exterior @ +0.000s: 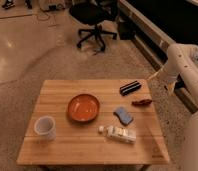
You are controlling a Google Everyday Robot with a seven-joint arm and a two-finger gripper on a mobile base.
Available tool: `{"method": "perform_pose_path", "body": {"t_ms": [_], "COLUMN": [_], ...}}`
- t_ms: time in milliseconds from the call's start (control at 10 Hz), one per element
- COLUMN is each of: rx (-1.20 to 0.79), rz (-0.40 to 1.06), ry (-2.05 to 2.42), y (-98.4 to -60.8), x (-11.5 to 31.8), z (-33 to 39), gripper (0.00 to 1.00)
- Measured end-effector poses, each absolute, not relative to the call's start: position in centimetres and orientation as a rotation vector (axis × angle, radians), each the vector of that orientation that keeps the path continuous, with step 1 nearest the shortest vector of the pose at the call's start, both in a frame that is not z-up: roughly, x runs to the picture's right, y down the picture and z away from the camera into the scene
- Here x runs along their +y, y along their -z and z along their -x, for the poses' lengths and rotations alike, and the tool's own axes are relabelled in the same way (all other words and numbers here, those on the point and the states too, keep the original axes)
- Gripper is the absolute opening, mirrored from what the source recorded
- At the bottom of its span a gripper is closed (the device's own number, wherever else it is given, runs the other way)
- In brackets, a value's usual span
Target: Push the eraser across the table
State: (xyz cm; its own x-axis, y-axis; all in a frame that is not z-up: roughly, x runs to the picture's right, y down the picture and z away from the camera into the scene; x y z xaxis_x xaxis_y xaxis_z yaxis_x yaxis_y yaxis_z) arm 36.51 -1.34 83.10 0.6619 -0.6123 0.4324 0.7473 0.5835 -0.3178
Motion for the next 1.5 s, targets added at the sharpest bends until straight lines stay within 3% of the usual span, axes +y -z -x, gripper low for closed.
{"method": "perform_pose_path", "body": {"t_ms": [300, 1500], "rx": [-0.268, -0.124], "rz": [0.477, 0.385], "ry": [0.834, 0.959], "y": [-84.1, -97.2], "x": [-1.7, -1.4], "z": [-36.8, -38.3], "gripper": [0.80, 0.80]}}
